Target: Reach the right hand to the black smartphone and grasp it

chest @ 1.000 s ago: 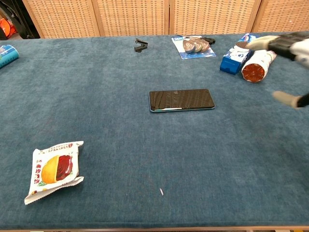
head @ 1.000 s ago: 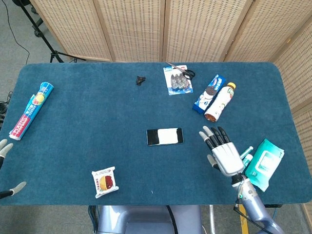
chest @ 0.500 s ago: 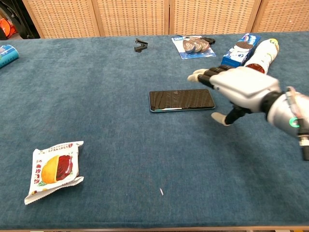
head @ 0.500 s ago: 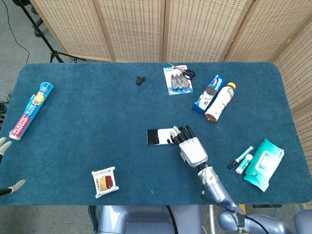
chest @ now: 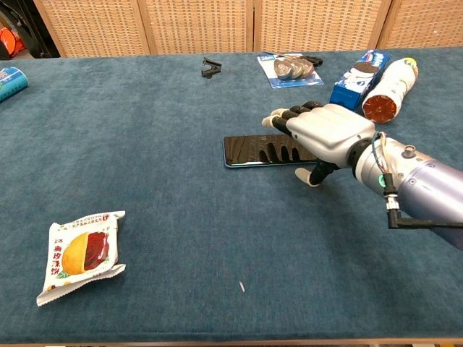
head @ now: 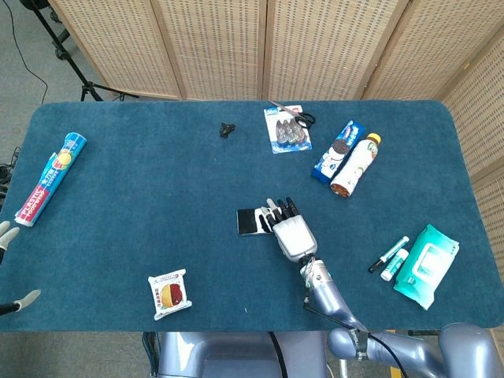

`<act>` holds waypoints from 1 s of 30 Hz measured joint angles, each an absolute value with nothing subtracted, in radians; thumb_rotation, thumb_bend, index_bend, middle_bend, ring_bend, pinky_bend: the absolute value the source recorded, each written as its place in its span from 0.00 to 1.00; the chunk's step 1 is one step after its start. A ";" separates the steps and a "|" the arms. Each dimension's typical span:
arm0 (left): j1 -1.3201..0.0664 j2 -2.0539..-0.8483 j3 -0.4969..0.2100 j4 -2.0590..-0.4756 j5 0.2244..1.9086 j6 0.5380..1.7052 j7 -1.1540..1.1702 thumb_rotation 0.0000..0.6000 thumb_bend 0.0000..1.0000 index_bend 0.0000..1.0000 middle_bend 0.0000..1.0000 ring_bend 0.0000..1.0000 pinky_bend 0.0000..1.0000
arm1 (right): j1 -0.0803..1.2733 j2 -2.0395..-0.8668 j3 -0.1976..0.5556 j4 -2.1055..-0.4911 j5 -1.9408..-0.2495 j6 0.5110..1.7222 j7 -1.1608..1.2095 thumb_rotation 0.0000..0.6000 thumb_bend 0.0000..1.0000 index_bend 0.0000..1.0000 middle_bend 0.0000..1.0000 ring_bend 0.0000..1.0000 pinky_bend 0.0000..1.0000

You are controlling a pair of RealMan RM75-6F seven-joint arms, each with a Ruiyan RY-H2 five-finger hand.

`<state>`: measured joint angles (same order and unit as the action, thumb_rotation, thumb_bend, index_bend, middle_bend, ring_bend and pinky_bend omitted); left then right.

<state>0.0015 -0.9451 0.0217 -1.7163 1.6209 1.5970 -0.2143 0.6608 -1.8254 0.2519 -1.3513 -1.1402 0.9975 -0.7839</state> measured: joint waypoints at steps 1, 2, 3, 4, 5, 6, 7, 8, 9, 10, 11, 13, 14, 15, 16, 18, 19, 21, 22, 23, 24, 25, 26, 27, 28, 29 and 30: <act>0.001 -0.945 0.021 -1.716 1.620 1.596 -0.215 1.00 0.00 0.00 0.00 0.00 0.00 | 0.663 -1.829 0.250 -1.346 -1.139 0.999 -0.782 1.00 0.45 0.02 0.00 0.00 0.00; 0.001 -0.945 0.020 -1.716 1.619 1.597 -0.216 1.00 0.00 0.00 0.00 0.00 0.00 | 0.666 -1.834 0.247 -1.337 -1.137 1.000 -0.779 1.00 0.45 0.02 0.00 0.00 0.00; 0.001 -0.945 0.020 -1.715 1.618 1.597 -0.217 1.00 0.00 0.00 0.00 0.00 0.00 | 0.669 -1.840 0.245 -1.329 -1.136 1.000 -0.778 1.00 0.45 0.02 0.00 0.00 0.00; 0.001 -0.946 0.020 -1.715 1.618 1.596 -0.217 1.00 0.00 0.00 0.00 0.00 0.00 | 0.673 -1.845 0.244 -1.321 -1.136 1.002 -0.775 1.00 0.45 0.03 0.00 0.00 0.00; 0.001 -0.946 0.019 -1.715 1.617 1.595 -0.217 1.00 0.00 0.00 0.00 0.00 0.00 | 0.678 -1.854 0.242 -1.310 -1.135 1.003 -0.772 1.00 0.45 0.03 0.00 0.00 0.00; 0.000 -0.946 0.019 -1.715 1.616 1.594 -0.216 1.00 0.00 0.00 0.00 0.00 0.00 | 0.683 -1.861 0.241 -1.303 -1.134 1.003 -0.768 1.00 0.45 0.04 0.00 0.00 0.00; 0.000 -0.946 0.019 -1.715 1.616 1.593 -0.216 1.00 0.00 0.00 0.00 0.00 0.00 | 0.687 -1.867 0.240 -1.296 -1.132 1.003 -0.764 1.00 0.45 0.04 0.01 0.00 0.00; -0.001 -0.946 0.019 -1.715 1.615 1.592 -0.216 1.00 0.00 0.00 0.00 0.00 0.00 | 0.690 -1.872 0.240 -1.289 -1.131 1.004 -0.761 1.00 0.45 0.05 0.01 0.00 0.00; -0.001 -0.946 0.019 -1.715 1.615 1.591 -0.215 1.00 0.00 0.00 0.00 0.00 0.00 | 0.695 -1.879 0.239 -1.279 -1.131 1.005 -0.758 1.00 0.45 0.05 0.02 0.00 0.00; -0.001 -0.947 0.019 -1.715 1.614 1.591 -0.214 1.00 0.00 0.00 0.00 0.00 0.00 | 0.698 -1.884 0.239 -1.272 -1.130 1.006 -0.756 1.00 0.45 0.06 0.03 0.00 0.00; -0.001 -0.947 0.018 -1.715 1.614 1.591 -0.215 1.00 0.00 0.00 0.00 0.00 0.00 | 0.703 -1.891 0.239 -1.263 -1.130 1.007 -0.752 1.00 0.46 0.07 0.03 0.00 0.00; -0.001 -0.947 0.018 -1.716 1.613 1.592 -0.216 1.00 0.00 0.00 0.00 0.00 0.00 | 0.710 -1.900 0.240 -1.250 -1.131 1.010 -0.746 1.00 0.47 0.09 0.05 0.00 0.00; -0.001 -0.947 0.017 -1.716 1.612 1.592 -0.217 1.00 0.00 0.00 0.00 0.00 0.00 | 0.713 -1.905 0.242 -1.243 -1.131 1.012 -0.743 1.00 0.47 0.10 0.06 0.00 0.00; -0.001 -0.947 0.017 -1.716 1.611 1.592 -0.218 1.00 0.00 0.00 0.00 0.00 0.00 | 0.717 -1.911 0.244 -1.234 -1.131 1.014 -0.738 1.00 0.47 0.12 0.07 0.00 0.00; 0.000 -0.947 0.017 -1.716 1.610 1.592 -0.218 1.00 0.00 0.00 0.00 0.00 0.00 | 0.720 -1.915 0.246 -1.227 -1.130 1.016 -0.736 1.00 0.49 0.14 0.08 0.00 0.00; 0.001 -0.946 0.017 -1.716 1.611 1.595 -0.221 1.00 0.00 0.00 0.00 0.00 0.00 | 0.727 -1.924 0.248 -1.206 -1.129 1.017 -0.731 1.00 0.52 0.19 0.12 0.00 0.00; 0.001 -0.946 0.017 -1.716 1.612 1.596 -0.221 1.00 0.00 0.00 0.00 0.00 0.00 | 0.730 -1.928 0.249 -1.197 -1.129 1.018 -0.727 1.00 0.54 0.22 0.15 0.02 0.00; 0.002 -0.946 0.016 -1.715 1.611 1.598 -0.223 1.00 0.00 0.00 0.00 0.00 0.00 | 0.735 -1.935 0.249 -1.181 -1.134 1.022 -0.713 1.00 0.57 0.26 0.20 0.06 0.00; 0.002 -0.946 0.016 -1.714 1.610 1.598 -0.224 1.00 0.00 0.00 0.00 0.00 0.00 | 0.737 -1.938 0.248 -1.175 -1.136 1.024 -0.707 1.00 0.59 0.29 0.24 0.09 0.00; 0.002 -0.946 0.015 -1.714 1.610 1.598 -0.225 1.00 0.00 0.00 0.00 0.00 0.00 | 0.738 -1.940 0.248 -1.171 -1.138 1.025 -0.701 1.00 0.61 0.31 0.27 0.11 0.00; 0.002 -0.946 0.015 -1.714 1.610 1.597 -0.225 1.00 0.00 0.00 0.00 0.00 0.00 | 0.740 -1.942 0.248 -1.167 -1.140 1.028 -0.695 1.00 0.64 0.32 0.29 0.13 0.01; 0.002 -0.946 0.015 -1.714 1.610 1.597 -0.225 1.00 0.00 0.00 0.00 0.00 0.00 | 0.741 -1.943 0.247 -1.164 -1.142 1.029 -0.693 1.00 0.66 0.34 0.31 0.16 0.02; 0.001 -0.947 0.016 -1.714 1.611 1.596 -0.224 1.00 0.00 0.00 0.00 0.00 0.00 | 0.741 -1.943 0.246 -1.163 -1.146 1.032 -0.688 1.00 0.69 0.35 0.34 0.18 0.03; 0.001 -0.947 0.016 -1.714 1.612 1.596 -0.223 1.00 0.00 0.00 0.00 0.00 0.00 | 0.741 -1.943 0.246 -1.162 -1.149 1.034 -0.682 1.00 0.71 0.37 0.35 0.19 0.04; 0.001 -0.947 0.016 -1.714 1.612 1.597 -0.222 1.00 0.00 0.00 0.00 0.00 0.00 | 0.741 -1.942 0.245 -1.163 -1.154 1.037 -0.674 1.00 0.75 0.38 0.37 0.21 0.05; 0.002 -0.948 0.016 -1.714 1.612 1.597 -0.222 1.00 0.00 0.00 0.00 0.00 0.00 | 0.740 -1.942 0.244 -1.163 -1.161 1.042 -0.659 1.00 0.78 0.39 0.39 0.23 0.06; 0.002 -0.948 0.015 -1.714 1.612 1.598 -0.222 1.00 0.00 0.00 0.00 0.00 0.00 | 0.740 -1.942 0.243 -1.164 -1.166 1.046 -0.647 1.00 0.80 0.40 0.41 0.24 0.06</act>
